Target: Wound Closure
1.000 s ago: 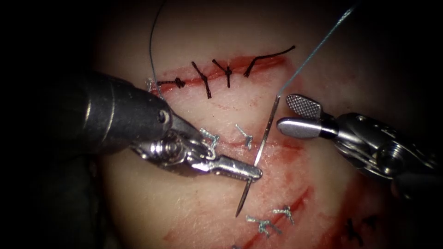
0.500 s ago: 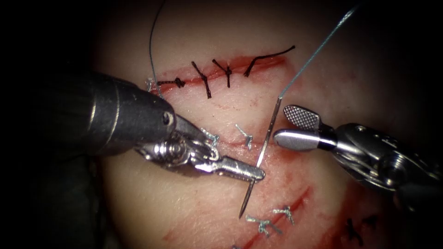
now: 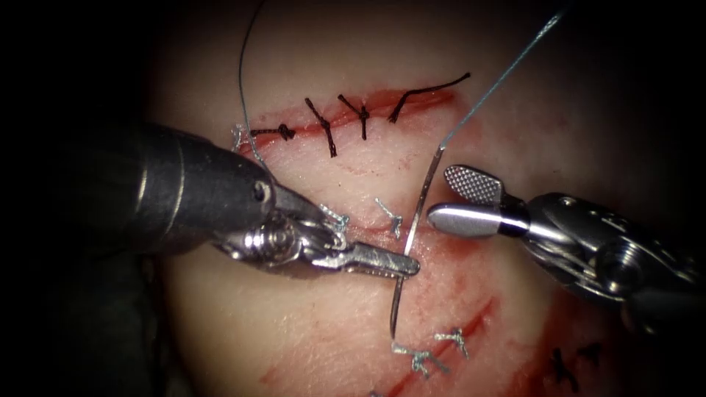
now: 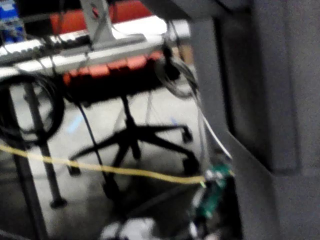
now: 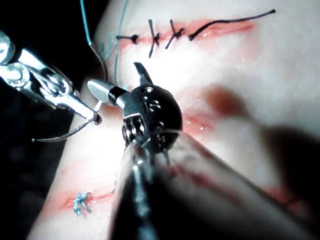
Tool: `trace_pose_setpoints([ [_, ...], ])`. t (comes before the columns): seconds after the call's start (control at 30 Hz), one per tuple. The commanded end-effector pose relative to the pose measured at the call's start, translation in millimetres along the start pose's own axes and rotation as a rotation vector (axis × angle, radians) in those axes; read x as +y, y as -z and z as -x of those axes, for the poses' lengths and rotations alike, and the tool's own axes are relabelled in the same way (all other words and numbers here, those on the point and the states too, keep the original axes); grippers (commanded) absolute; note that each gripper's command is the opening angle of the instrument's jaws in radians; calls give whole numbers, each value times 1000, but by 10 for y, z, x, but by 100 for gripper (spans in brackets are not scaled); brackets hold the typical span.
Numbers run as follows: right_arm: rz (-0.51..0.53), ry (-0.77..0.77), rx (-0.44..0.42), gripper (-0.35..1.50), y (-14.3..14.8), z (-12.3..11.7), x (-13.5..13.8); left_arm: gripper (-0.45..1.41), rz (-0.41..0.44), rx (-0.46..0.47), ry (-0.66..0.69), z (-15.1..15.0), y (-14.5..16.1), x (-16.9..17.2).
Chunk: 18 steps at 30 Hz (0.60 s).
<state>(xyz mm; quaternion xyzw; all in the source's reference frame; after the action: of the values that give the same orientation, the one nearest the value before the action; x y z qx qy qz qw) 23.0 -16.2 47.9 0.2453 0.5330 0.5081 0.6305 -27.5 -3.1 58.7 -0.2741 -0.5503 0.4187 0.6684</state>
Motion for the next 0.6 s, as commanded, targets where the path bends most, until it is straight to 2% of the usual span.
trace_pose_setpoints([
  [0.03,-1,3,2,74,-11,3,-1,-45,-7,3,-12,-1,-7,-3],
  [0.13,2,4,5,62,-15,3,0,-45,-6,11,-16,0,-9,-3],
  [0.27,5,5,7,29,-18,3,4,-45,-6,22,-17,3,-12,-4],
  [0.6,9,7,10,12,-23,4,8,-43,-7,25,-17,4,-13,-6],
])
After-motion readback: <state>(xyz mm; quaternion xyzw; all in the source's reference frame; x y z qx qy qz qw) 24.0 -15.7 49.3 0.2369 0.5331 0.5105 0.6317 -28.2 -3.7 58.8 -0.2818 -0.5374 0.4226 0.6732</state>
